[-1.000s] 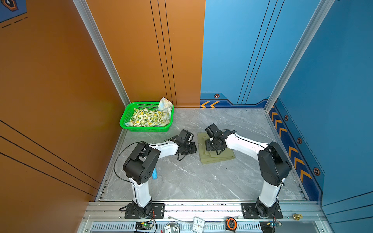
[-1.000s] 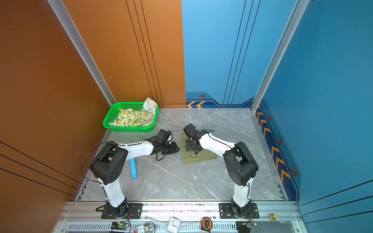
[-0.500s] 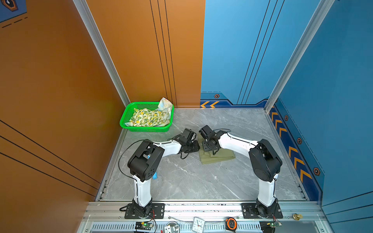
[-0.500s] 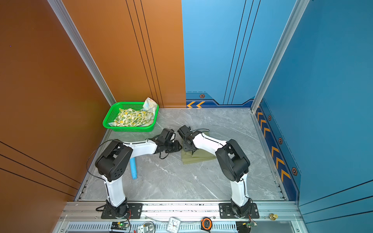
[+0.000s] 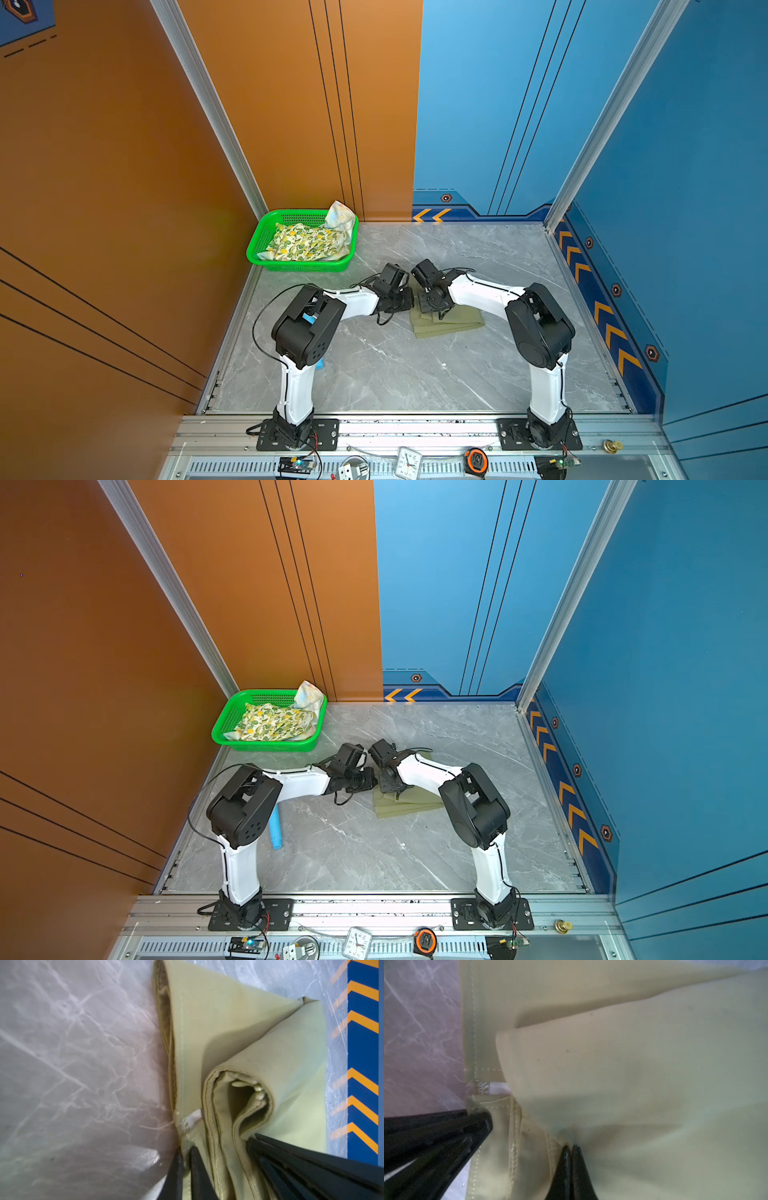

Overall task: Fold and stack skirts
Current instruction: Smooth out the skirt at the center of the table.

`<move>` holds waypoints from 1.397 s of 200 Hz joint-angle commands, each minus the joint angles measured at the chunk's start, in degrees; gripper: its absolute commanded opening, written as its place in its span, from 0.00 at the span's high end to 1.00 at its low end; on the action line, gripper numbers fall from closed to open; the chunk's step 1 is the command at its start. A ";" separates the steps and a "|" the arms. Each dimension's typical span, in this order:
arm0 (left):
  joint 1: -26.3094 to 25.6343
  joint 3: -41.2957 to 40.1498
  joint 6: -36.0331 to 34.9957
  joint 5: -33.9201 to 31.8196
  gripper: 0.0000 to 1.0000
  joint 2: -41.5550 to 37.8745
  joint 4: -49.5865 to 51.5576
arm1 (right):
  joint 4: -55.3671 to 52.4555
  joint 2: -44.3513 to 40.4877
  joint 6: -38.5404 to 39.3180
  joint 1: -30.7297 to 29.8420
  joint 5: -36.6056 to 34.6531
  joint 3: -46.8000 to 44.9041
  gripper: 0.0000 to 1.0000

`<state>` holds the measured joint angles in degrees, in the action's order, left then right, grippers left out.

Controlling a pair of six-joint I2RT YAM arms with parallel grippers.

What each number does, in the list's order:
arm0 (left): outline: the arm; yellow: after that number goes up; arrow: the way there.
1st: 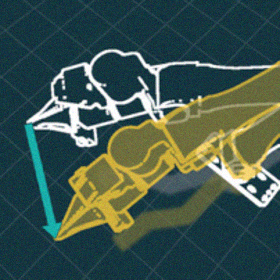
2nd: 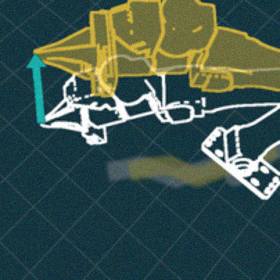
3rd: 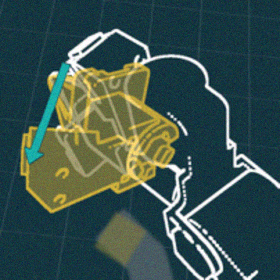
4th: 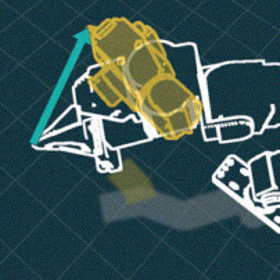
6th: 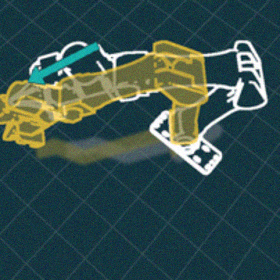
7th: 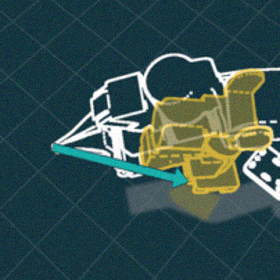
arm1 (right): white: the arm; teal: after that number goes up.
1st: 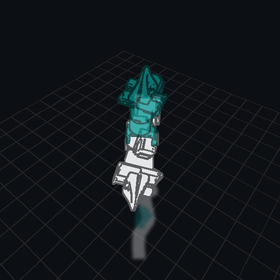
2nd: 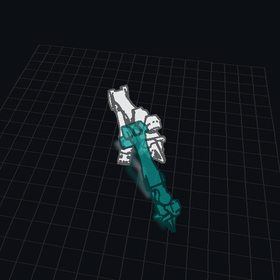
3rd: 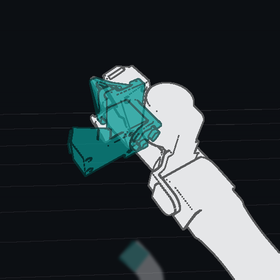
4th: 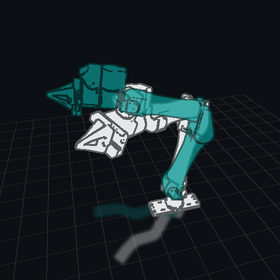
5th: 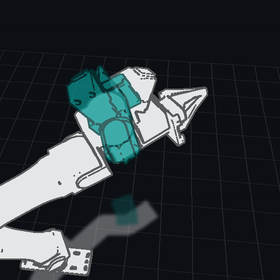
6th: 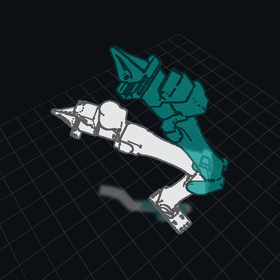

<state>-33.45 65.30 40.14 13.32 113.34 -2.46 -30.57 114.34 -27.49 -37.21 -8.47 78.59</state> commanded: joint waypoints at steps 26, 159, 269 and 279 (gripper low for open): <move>-0.91 -0.61 -0.15 -1.38 1.00 3.47 2.98 | 5.14 -5.18 -5.68 2.26 9.06 -3.73 1.00; -0.31 -3.37 1.70 0.08 1.00 2.05 -0.41 | 18.42 -7.21 -19.67 3.63 17.14 -10.81 0.81; 0.65 -5.26 2.27 0.59 1.00 1.09 -1.76 | 9.06 -2.62 -14.18 -0.04 6.18 -6.38 0.66; 0.65 -5.27 2.40 0.69 1.00 1.19 -1.80 | 7.88 -1.67 -13.90 -0.44 5.59 -5.53 0.67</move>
<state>-33.28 62.30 41.95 14.00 113.67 -9.72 -17.72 110.04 -43.27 -36.82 0.93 70.37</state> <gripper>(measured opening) 0.045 0.336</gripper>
